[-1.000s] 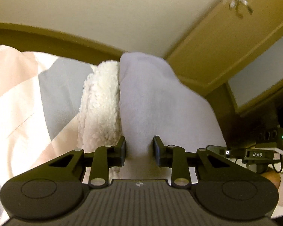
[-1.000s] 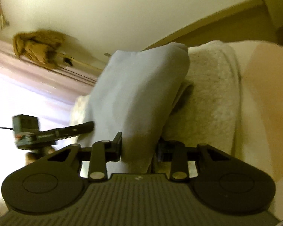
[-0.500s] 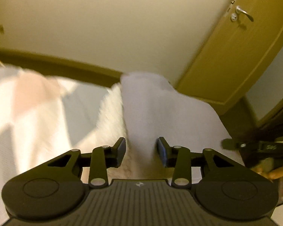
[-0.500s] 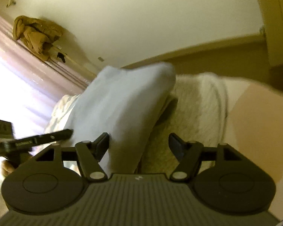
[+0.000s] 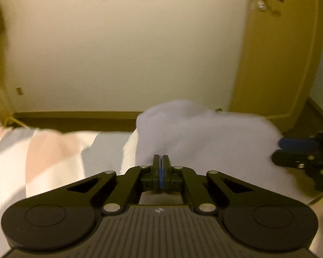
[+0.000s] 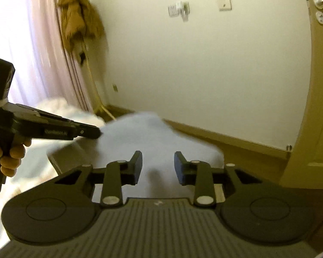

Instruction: Fold clothes

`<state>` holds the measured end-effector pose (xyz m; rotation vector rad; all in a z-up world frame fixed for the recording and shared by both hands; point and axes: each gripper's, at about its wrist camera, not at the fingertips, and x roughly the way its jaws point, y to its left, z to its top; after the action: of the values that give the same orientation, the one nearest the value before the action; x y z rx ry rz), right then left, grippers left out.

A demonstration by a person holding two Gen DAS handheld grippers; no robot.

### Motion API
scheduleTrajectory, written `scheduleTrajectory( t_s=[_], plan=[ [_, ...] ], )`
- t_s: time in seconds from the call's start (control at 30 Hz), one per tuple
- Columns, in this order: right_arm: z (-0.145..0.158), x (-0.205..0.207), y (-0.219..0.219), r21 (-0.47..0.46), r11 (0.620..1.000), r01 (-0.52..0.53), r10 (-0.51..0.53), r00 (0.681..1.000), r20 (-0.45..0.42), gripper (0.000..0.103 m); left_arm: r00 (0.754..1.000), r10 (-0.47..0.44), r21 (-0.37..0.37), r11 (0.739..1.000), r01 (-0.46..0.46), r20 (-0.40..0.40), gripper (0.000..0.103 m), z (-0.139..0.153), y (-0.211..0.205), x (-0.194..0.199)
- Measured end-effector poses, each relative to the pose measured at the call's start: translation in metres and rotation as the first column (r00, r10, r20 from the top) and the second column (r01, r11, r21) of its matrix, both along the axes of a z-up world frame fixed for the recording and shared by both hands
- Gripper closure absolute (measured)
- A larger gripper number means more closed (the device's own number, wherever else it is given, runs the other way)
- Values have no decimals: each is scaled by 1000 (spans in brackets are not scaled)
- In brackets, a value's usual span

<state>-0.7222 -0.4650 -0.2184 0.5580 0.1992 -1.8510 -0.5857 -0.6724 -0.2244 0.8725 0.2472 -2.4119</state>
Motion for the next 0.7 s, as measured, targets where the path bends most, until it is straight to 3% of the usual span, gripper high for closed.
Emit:
scheduleTrajectory(
  t_s=[0.13, 0.37, 0.47, 0.57, 0.63, 0.7],
  plan=[
    [-29, 25, 2, 8, 999, -37, 38, 992, -116, 75, 996, 39, -17, 999, -40, -78, 96, -22, 3, 14],
    [-47, 46, 8, -37, 999, -38, 28, 971, -236, 74, 984, 29, -51, 998, -39, -173, 95, -39, 5, 21],
    [-54, 53, 9, -44, 998, -41, 27, 960, -279, 74, 981, 54, -43, 997, -63, -186, 95, -34, 7, 23],
    [-36, 45, 10, -25, 999, -39, 32, 968, -250, 73, 979, 67, -62, 995, -80, -193, 95, -9, 17, 28],
    [-24, 43, 13, -47, 998, -41, 30, 973, -228, 64, 978, 59, -86, 993, -78, -203, 95, 5, 31, 33],
    [-10, 44, 20, -85, 996, -37, 17, 976, -216, 63, 976, 51, -111, 991, -75, -212, 95, 17, 44, 39]
  ],
)
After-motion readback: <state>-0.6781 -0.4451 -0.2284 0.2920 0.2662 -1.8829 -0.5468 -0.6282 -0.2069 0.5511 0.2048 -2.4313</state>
